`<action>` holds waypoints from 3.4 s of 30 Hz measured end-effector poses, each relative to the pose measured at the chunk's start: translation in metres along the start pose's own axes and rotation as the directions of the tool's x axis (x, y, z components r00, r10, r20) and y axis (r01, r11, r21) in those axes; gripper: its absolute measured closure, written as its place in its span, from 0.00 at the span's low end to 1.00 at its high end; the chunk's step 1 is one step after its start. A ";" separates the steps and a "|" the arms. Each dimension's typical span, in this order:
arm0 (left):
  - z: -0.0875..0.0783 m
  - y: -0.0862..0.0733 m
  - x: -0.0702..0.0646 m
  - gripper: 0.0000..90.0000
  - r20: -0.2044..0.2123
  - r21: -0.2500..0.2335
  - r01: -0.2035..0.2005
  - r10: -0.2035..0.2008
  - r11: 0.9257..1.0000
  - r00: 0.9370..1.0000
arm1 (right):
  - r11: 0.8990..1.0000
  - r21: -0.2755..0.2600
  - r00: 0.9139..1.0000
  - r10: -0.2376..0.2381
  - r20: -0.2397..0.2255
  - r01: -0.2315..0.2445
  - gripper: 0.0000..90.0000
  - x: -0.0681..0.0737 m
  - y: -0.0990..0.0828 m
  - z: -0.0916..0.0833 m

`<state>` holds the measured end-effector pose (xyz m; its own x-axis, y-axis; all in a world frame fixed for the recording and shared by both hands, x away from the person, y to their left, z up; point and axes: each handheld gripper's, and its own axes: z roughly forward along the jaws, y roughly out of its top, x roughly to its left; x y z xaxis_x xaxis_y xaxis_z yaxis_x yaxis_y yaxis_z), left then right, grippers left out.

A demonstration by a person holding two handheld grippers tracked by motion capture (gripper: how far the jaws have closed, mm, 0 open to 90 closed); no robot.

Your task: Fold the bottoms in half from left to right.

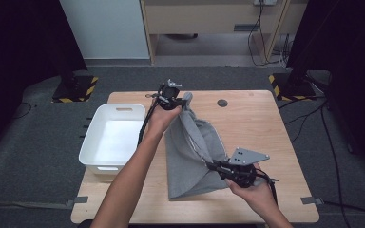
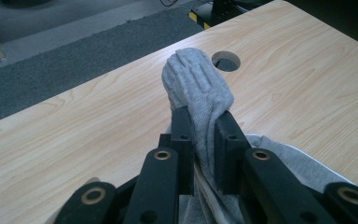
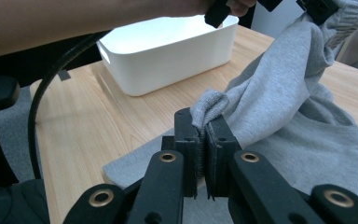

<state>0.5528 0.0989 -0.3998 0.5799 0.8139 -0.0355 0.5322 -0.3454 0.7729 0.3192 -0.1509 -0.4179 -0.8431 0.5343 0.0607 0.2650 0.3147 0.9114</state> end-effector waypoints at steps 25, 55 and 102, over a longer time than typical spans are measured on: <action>0.012 -0.002 -0.020 0.89 0.011 0.012 -0.021 0.020 1.000 1.000 | 1.000 0.025 1.000 0.011 0.017 -0.012 0.95 -0.007 -0.013 -0.014; 0.029 -0.020 -0.029 0.89 0.025 0.015 0.006 -0.006 1.000 1.000 | 0.991 0.104 0.996 0.081 0.049 -0.085 0.95 -0.023 -0.060 -0.022; 0.064 -0.034 -0.042 0.87 0.030 0.044 0.036 -0.037 0.998 0.999 | 0.956 0.241 0.973 0.119 0.198 -0.166 0.92 -0.045 -0.098 -0.019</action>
<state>0.5502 0.0464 -0.4652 0.5782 0.8117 -0.0832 0.5791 -0.3364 0.7426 0.3219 -0.2210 -0.5022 -0.6966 0.7122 0.0868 0.5058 0.4016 0.7635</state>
